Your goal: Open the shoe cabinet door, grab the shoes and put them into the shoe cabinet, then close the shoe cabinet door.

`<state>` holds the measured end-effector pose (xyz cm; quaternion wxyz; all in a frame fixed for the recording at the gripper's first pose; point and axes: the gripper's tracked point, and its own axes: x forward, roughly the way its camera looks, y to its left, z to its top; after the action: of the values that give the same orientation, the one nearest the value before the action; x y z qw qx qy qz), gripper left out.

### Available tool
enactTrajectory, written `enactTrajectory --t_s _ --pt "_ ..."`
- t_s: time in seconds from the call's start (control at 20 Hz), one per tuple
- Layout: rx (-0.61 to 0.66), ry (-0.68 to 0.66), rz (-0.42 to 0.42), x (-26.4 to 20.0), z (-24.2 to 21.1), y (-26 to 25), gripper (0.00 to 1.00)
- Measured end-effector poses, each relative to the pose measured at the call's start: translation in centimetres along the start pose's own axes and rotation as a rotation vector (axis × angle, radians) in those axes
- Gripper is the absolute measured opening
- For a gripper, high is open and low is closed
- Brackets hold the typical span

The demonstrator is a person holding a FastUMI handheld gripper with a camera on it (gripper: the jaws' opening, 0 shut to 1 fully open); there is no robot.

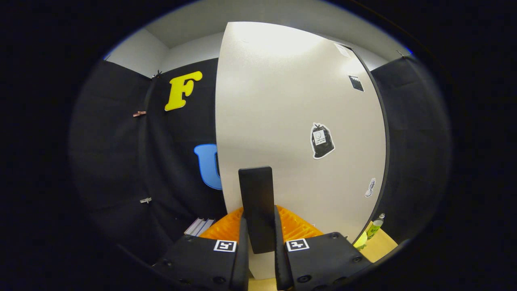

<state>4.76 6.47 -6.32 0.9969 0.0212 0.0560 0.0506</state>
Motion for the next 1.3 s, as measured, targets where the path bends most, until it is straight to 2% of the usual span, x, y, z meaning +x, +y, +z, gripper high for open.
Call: enactTrajectory --t_s 0.4,0.75,1.3 --pt "-0.010 0.026 0.119 -6.7 0.7 -3.7 0.30" --pt "-0.016 0.037 0.187 -11.0 1.1 -7.9 0.29" --pt "-0.006 0.053 0.200 -13.7 1.8 -13.0 0.29"
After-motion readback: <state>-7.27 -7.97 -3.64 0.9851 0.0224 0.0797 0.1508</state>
